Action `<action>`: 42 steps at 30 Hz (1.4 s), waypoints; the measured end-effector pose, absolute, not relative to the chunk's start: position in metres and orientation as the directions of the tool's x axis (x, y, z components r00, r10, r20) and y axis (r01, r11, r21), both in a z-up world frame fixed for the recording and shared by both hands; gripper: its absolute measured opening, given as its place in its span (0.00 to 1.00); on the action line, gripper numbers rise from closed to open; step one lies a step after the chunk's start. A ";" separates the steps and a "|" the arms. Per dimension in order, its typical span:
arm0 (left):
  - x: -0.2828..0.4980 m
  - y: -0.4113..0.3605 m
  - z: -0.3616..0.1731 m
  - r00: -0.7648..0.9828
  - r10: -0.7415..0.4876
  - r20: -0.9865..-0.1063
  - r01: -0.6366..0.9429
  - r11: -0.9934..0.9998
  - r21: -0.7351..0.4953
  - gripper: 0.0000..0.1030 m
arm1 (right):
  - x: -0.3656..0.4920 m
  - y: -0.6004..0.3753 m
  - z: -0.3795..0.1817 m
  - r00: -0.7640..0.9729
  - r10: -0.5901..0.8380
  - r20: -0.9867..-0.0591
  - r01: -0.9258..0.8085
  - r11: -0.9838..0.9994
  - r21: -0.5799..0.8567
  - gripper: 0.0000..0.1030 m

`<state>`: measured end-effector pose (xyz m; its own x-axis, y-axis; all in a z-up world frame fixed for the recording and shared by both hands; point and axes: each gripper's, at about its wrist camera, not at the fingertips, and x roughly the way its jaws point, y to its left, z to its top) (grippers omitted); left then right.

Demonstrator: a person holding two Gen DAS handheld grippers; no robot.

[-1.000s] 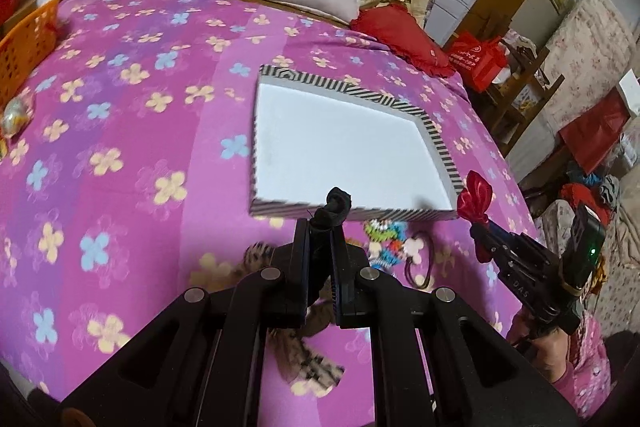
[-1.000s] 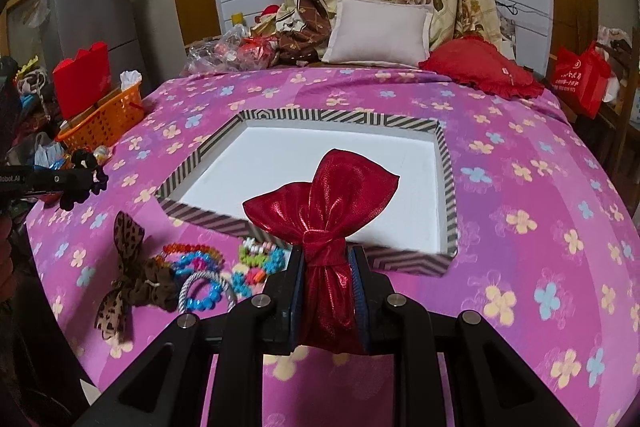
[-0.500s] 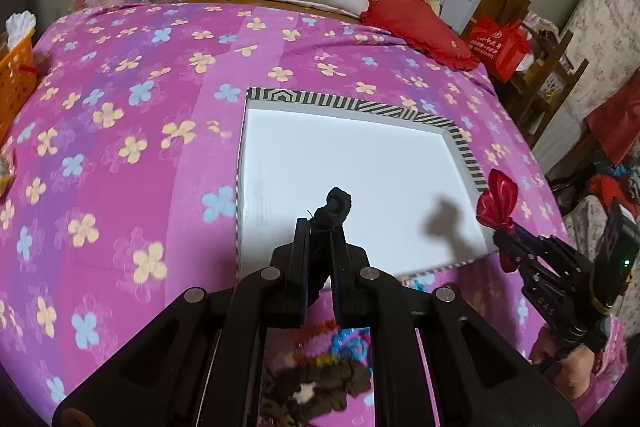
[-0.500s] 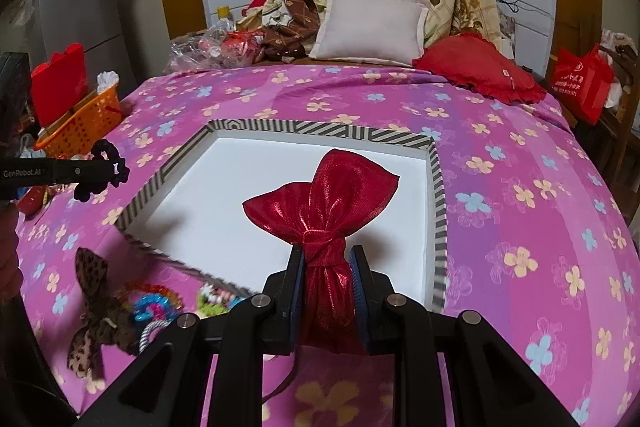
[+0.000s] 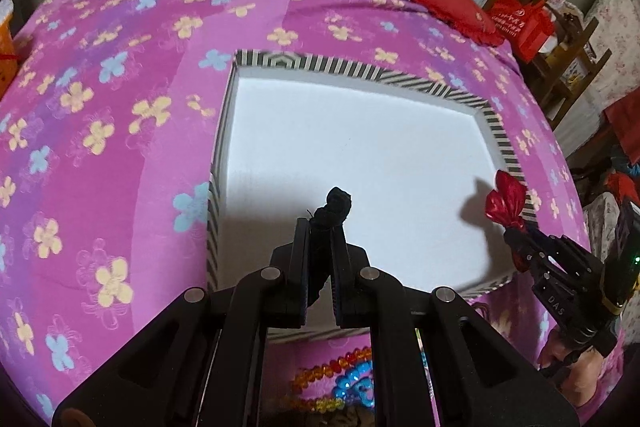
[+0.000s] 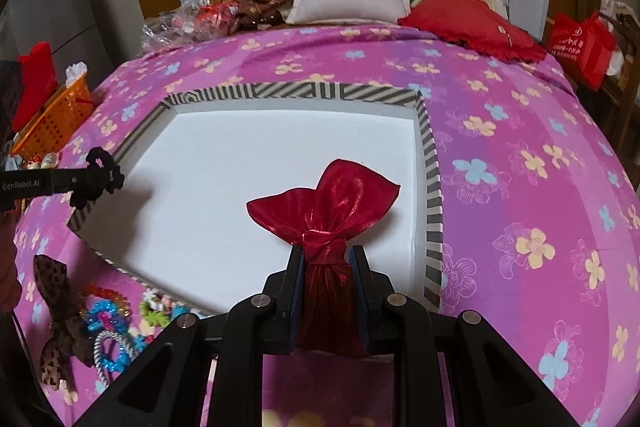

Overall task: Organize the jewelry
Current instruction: 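Carry the scrunchie with the left tool into the tray while the right tool carries the bow, then open both tools to release the scrunchie and bow in the tray, then withdraw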

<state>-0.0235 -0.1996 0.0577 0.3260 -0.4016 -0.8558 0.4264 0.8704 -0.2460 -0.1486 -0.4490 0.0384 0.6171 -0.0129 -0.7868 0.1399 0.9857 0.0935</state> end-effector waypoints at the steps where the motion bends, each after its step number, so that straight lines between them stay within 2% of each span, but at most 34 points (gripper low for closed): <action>1: -0.022 -0.201 0.055 0.319 -0.401 -0.859 0.424 0.871 -0.249 0.07 | -0.147 -0.451 0.037 0.612 -0.013 -0.791 0.143 0.985 0.094 0.20; 12: -0.006 -0.193 0.027 0.277 -0.359 -0.891 0.350 0.902 -0.255 0.07 | -0.125 -0.456 0.021 0.557 -0.032 -0.830 0.168 0.983 0.075 0.20; 15: -0.004 -0.189 0.025 0.276 -0.355 -0.893 0.327 0.909 -0.259 0.12 | -0.126 -0.457 0.021 0.558 -0.029 -0.829 0.178 0.980 0.085 0.21; 16: -0.004 -0.188 0.025 0.275 -0.356 -0.893 0.326 0.908 -0.262 0.17 | -0.125 -0.457 0.022 0.555 -0.027 -0.832 0.179 0.980 0.088 0.24; 17: -0.004 -0.188 0.027 0.276 -0.360 -0.891 0.327 0.907 -0.265 0.22 | -0.126 -0.457 0.023 0.557 -0.024 -0.830 0.179 0.980 0.091 0.37; 19: -0.007 -0.187 0.031 0.280 -0.395 -0.875 0.339 0.894 -0.295 0.50 | -0.129 -0.456 0.028 0.580 -0.020 -0.814 0.179 0.978 0.104 0.55; 20: -0.008 -0.187 0.034 0.277 -0.416 -0.866 0.343 0.885 -0.315 0.56 | -0.131 -0.455 0.031 0.590 -0.017 -0.808 0.180 0.977 0.111 0.61; 22: -0.012 -0.185 0.040 0.268 -0.453 -0.851 0.343 0.870 -0.355 0.69 | -0.135 -0.454 0.037 0.603 -0.013 -0.797 0.184 0.975 0.123 0.61; 28: -0.027 -0.178 0.059 0.300 -0.432 -0.850 0.350 0.879 -0.324 0.70 | -0.157 -0.446 0.053 0.633 -0.003 -0.774 0.178 0.974 0.142 0.62; 32: -0.043 -0.170 0.070 0.361 -0.391 -0.847 0.357 0.897 -0.262 0.70 | -0.176 -0.436 0.065 0.662 -0.016 -0.749 0.172 0.976 0.131 0.70; 42: -0.097 -0.146 0.085 0.473 -0.322 -0.820 0.367 0.918 -0.150 0.70 | -0.216 -0.407 0.074 0.674 0.008 -0.738 0.144 0.979 0.143 0.70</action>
